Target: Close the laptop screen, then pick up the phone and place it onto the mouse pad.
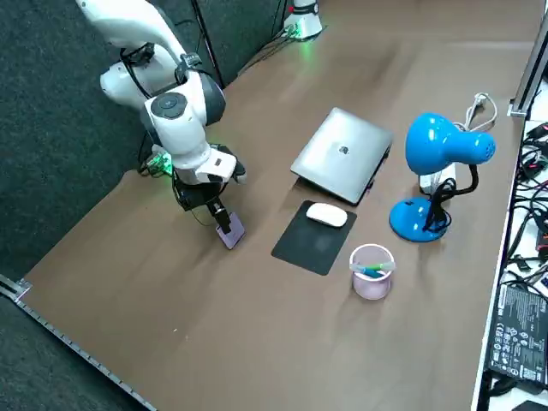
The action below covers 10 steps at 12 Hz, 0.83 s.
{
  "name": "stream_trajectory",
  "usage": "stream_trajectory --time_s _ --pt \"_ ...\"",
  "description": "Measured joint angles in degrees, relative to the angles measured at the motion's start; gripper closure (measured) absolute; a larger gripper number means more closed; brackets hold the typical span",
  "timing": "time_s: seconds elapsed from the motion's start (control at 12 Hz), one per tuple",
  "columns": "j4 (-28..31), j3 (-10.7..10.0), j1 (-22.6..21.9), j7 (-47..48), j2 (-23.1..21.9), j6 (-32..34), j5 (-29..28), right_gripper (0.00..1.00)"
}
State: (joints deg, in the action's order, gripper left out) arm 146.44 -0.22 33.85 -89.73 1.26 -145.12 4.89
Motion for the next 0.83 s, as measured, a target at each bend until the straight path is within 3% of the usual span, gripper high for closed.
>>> stream_trajectory --time_s 0.17,0.5,0.83 --pt "0.03 0.11 0.00 -0.08 0.42 -0.44 0.01 0.24" --pt "-0.30 0.45 -0.01 -0.08 1.15 -2.01 0.01 0.75" --pt "-0.45 0.48 -0.01 0.02 1.17 -2.06 -0.02 0.77"
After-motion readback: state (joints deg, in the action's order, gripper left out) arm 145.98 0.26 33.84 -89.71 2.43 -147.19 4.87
